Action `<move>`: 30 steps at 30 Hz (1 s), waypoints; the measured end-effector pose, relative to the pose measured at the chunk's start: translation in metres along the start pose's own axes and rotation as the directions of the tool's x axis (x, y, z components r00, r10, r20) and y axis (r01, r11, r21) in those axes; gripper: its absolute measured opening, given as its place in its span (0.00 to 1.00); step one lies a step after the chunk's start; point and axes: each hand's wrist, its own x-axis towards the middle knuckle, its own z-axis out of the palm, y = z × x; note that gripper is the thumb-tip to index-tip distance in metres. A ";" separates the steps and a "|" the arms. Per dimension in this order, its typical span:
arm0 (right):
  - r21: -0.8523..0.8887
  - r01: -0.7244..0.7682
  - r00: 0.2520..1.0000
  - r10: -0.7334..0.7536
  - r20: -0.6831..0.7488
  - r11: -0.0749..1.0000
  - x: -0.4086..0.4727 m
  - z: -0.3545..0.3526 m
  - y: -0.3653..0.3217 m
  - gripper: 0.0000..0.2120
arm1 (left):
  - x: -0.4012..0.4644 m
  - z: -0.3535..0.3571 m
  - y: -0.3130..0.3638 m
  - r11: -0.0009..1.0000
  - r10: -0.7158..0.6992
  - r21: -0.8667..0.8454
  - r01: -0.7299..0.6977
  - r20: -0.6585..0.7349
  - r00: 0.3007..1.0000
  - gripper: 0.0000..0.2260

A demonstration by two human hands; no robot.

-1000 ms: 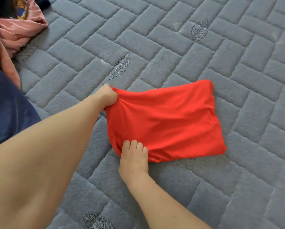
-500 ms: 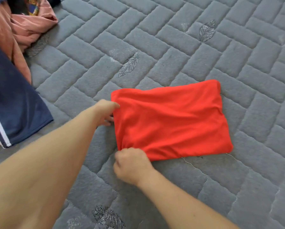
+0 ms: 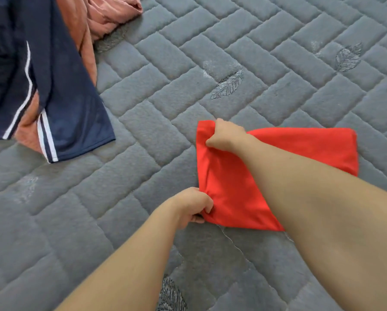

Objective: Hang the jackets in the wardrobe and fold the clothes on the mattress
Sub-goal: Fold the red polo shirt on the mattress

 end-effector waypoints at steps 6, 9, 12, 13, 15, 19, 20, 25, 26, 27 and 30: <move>0.487 0.056 0.998 -0.033 -0.054 0.872 -0.022 -0.039 -0.037 0.09 | -0.052 -0.039 -0.010 0.980 0.196 0.027 -0.195 -0.060 0.979 0.20; 0.754 0.111 0.993 -0.037 -0.115 0.648 -0.039 -0.083 -0.064 0.11 | -0.085 -0.081 0.011 0.919 0.342 0.267 -0.290 -0.175 0.923 0.24; 0.901 0.192 0.979 -0.016 -0.202 0.390 -0.063 -0.134 -0.088 0.12 | -0.134 -0.126 0.052 0.837 0.465 0.488 -0.248 -0.394 0.792 0.17; 0.928 0.219 0.974 -0.020 -0.224 0.301 -0.073 -0.153 -0.094 0.10 | -0.155 -0.137 0.067 0.813 0.505 0.539 -0.222 -0.461 0.729 0.14; 0.951 0.272 0.962 -0.023 -0.272 0.145 -0.097 -0.192 -0.104 0.08 | -0.201 -0.145 0.094 0.747 0.611 0.628 -0.220 -0.515 0.602 0.10; 0.941 0.338 0.941 0.021 -0.338 -0.011 -0.139 -0.257 -0.103 0.11 | -0.278 -0.116 0.126 0.507 0.830 0.846 -0.164 -0.428 0.358 0.06; 0.936 0.350 0.936 0.024 -0.350 -0.016 -0.147 -0.267 -0.096 0.11 | -0.290 -0.102 0.130 0.450 0.859 0.878 -0.161 -0.377 0.345 0.08; 0.925 0.373 0.928 -0.048 -0.370 0.070 -0.187 -0.261 -0.017 0.09 | -0.275 -0.010 0.120 0.176 0.836 0.974 -0.140 -0.073 0.545 0.08; 0.924 0.364 0.931 -0.046 -0.361 0.114 -0.193 -0.246 0.010 0.09 | -0.260 0.014 0.111 0.121 0.826 0.987 -0.104 -0.043 0.561 0.04; 0.922 0.341 0.940 -0.040 -0.340 0.182 -0.198 -0.225 0.039 0.15 | -0.243 0.039 0.099 0.080 0.812 0.994 -0.071 -0.024 0.583 0.03; 0.872 0.188 0.979 -0.011 -0.206 0.452 -0.211 -0.144 0.136 0.20 | -0.183 0.116 0.043 0.033 0.746 0.998 -0.044 0.005 0.666 0.07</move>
